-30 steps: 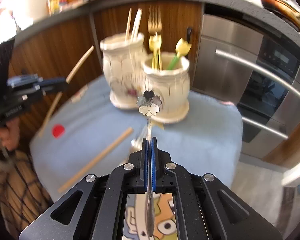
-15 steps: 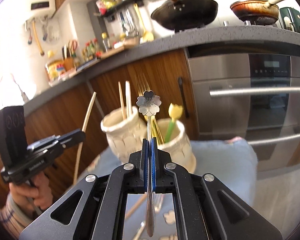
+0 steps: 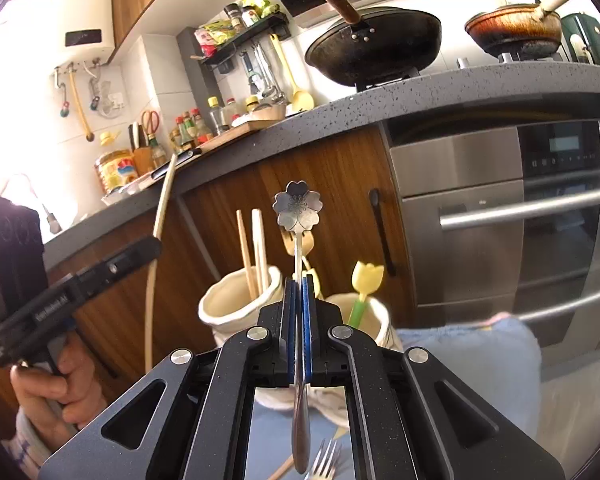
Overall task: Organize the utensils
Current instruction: 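Lift the chopstick with the left tool while the right tool lifts the spoon, then lower chopstick into the tall cup while right tool lowers spoon into short cup, then open both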
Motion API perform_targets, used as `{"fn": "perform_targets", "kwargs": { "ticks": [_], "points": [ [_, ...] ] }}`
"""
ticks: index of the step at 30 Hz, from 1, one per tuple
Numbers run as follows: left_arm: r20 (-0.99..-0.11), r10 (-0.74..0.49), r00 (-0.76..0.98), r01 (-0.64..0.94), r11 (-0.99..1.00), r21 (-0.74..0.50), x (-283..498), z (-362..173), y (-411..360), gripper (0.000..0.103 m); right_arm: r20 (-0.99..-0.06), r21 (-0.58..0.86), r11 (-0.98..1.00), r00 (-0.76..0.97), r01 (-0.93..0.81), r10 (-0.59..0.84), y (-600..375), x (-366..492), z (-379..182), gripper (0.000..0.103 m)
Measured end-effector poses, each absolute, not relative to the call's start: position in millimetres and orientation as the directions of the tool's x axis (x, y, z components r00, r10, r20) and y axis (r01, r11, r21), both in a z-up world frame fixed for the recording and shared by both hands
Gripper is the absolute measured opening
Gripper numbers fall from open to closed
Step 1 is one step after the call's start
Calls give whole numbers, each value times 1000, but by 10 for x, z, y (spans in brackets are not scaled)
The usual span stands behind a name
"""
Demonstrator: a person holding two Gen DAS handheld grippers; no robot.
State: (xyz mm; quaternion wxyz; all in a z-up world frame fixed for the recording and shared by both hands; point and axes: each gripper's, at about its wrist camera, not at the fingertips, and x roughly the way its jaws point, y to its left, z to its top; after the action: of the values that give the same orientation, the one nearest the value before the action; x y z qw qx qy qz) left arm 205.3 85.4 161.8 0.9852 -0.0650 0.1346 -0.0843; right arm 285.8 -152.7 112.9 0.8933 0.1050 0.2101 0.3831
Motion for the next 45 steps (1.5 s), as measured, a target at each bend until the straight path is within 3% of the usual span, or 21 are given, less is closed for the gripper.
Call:
{"fn": "perform_targets", "kwargs": {
  "ticks": [12, 25, 36, 45],
  "points": [
    [-160, -176, 971, 145, 971, -188, 2401, 1836, 936, 5, -220, 351, 691, 662, -632, 717, -1469, 3015, 1260, 4],
    [-55, -74, 996, 60, 974, -217, 2641, 1779, 995, 5, -159, 389, 689, 692, -612, 705, -1373, 3191, 1312, 4],
    [-96, -13, 995, -4, 985, -173, 2774, 1500, 958, 5, -144, 318, 762, 766, -563, 626, -1306, 3228, 1282, 4],
    [-166, -6, 986, -18, 989, -145, 2752, 1296, 916, 5, -215, 218, 807, 779, -549, 589, -1152, 3186, 1060, 4]
  ]
}}
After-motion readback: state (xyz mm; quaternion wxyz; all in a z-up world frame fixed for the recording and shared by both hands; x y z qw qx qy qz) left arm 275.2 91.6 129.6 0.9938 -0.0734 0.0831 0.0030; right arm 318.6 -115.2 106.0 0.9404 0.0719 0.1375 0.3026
